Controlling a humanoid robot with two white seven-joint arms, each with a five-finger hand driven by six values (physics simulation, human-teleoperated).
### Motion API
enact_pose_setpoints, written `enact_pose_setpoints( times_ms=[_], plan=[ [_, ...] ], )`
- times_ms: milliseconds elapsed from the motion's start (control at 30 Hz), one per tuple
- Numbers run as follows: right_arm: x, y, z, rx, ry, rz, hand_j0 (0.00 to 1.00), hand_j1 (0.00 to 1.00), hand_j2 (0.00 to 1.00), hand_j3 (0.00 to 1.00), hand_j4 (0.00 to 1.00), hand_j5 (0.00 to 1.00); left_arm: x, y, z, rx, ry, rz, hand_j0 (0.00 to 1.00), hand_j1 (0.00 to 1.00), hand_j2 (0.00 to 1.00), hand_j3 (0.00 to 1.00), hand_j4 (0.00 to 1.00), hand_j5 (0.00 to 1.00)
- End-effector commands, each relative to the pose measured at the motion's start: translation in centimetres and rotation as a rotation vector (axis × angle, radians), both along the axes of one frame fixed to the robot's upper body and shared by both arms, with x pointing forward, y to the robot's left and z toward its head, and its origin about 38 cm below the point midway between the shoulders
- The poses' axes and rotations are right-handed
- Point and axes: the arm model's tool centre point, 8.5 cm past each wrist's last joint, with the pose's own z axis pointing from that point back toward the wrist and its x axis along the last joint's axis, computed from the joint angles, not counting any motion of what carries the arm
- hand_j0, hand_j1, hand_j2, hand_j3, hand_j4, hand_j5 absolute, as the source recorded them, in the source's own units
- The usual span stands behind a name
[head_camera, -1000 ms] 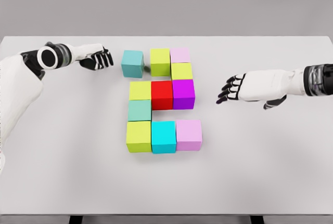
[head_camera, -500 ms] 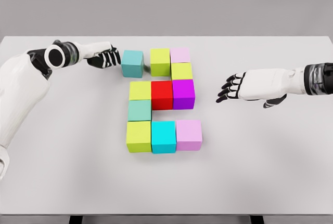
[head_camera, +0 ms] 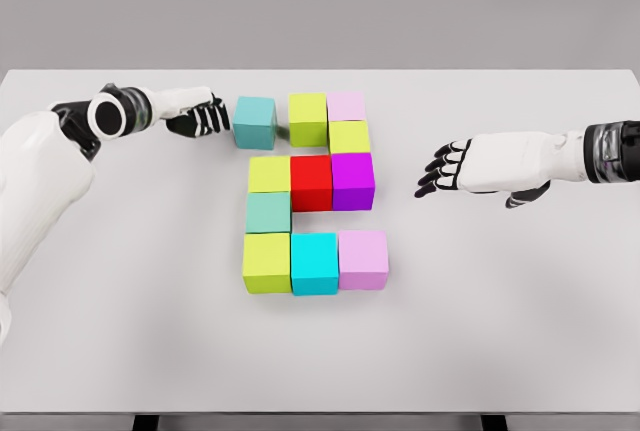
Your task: Assemble the squares on the desktop into the number 2
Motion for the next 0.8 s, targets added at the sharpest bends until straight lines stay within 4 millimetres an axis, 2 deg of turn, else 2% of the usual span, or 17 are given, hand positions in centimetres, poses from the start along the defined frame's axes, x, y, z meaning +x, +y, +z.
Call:
enact_pose_setpoints(
  times_ms=[0,200,767],
  plan=[
    [0.0,0.0,0.1,0.004,0.001,-0.003,1.00,1.00,1.00,1.00,1.00,1.00,-0.1,-0.2,0.2,0.003,-0.007,-0.012,0.51,0.51,0.51,0.51,0.51,0.51],
    [0.0,0.0,0.1,0.004,0.001,-0.003,1.00,1.00,1.00,1.00,1.00,1.00,-0.5,-1.3,0.5,-0.010,-0.020,-0.045,0.51,0.51,0.51,0.51,0.51,0.51],
    [0.0,0.0,0.3,0.004,-0.004,-0.003,1.00,1.00,1.00,1.00,1.00,1.00,-0.8,-2.1,-0.1,-0.025,-0.011,-0.058,0.50,0.50,0.50,0.50,0.50,0.50]
  ],
)
